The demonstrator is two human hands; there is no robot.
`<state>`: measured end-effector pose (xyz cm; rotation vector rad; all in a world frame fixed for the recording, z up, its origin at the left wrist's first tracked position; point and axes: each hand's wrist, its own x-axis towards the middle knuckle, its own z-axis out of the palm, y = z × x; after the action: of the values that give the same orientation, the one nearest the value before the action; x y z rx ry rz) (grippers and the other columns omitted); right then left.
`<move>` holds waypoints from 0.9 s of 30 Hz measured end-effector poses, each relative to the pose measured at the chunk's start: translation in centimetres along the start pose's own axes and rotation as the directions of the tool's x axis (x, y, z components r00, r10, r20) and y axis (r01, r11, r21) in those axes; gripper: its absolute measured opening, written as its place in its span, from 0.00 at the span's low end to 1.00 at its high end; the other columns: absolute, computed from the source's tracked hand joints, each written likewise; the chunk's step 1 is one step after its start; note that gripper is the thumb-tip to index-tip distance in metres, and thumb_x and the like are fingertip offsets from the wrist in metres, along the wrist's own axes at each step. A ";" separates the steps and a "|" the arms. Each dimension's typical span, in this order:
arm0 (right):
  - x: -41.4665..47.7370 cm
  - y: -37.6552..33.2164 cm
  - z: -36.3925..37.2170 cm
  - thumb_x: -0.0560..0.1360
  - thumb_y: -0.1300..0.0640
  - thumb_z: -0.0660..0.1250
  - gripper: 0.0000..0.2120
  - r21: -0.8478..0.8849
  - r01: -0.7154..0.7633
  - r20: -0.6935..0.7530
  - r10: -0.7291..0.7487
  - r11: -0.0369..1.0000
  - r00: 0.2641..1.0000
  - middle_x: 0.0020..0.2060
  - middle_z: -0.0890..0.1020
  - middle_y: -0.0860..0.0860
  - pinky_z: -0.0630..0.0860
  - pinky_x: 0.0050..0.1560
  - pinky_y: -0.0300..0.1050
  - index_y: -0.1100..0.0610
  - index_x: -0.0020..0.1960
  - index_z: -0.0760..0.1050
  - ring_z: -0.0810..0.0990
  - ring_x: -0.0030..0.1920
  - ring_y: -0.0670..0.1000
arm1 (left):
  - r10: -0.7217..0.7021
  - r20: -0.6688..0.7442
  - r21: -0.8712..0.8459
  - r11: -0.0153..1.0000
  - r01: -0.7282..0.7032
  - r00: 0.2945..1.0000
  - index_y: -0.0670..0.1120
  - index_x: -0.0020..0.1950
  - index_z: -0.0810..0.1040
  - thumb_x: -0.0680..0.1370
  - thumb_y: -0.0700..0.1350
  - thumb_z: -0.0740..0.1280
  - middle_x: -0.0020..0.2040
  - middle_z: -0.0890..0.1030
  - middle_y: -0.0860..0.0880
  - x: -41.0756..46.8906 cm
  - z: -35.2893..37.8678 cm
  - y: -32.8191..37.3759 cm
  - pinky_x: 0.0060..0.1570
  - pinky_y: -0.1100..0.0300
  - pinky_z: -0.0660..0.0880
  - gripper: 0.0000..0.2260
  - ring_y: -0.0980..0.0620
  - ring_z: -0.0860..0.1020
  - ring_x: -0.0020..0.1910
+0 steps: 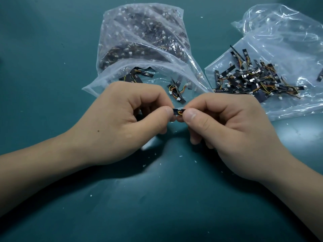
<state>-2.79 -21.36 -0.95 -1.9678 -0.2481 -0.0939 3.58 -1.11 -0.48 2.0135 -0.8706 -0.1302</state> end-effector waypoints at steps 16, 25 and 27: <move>0.0 0.0 -0.2 0.74 0.57 0.68 0.08 -0.100 -0.033 0.031 0.037 0.994 0.999 0.27 0.78 0.57 0.68 0.28 0.53 0.54 0.36 0.79 0.72 0.27 0.57 | -0.044 0.046 -0.008 0.999 0.045 0.998 0.49 0.41 0.81 0.78 0.43 0.73 0.31 0.76 0.60 -0.3 0.5 0.0 0.35 0.76 0.67 0.07 0.64 0.76 0.32; -0.2 0.1 -0.1 0.73 0.60 0.68 0.06 -0.145 -0.005 0.046 0.012 0.989 0.999 0.27 0.77 0.56 0.68 0.27 0.51 0.56 0.37 0.78 0.72 0.27 0.55 | -0.036 0.107 0.107 0.994 0.024 0.994 0.48 0.39 0.82 0.76 0.48 0.69 0.29 0.74 0.57 -0.2 0.4 0.0 0.34 0.72 0.64 0.08 0.58 0.73 0.30; -0.2 0.1 0.0 0.72 0.60 0.68 0.06 -0.224 0.014 0.052 -0.002 0.974 0.999 0.26 0.75 0.52 0.66 0.26 0.42 0.55 0.36 0.77 0.70 0.26 0.50 | -0.018 0.139 0.123 0.992 0.001 0.990 0.48 0.39 0.83 0.76 0.48 0.69 0.29 0.76 0.54 -0.2 0.2 0.0 0.32 0.67 0.68 0.07 0.55 0.74 0.29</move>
<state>-3.00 -21.44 -1.08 -2.1966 -0.2895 -0.0791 3.34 -1.14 -0.66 2.1432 -0.9777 -0.2311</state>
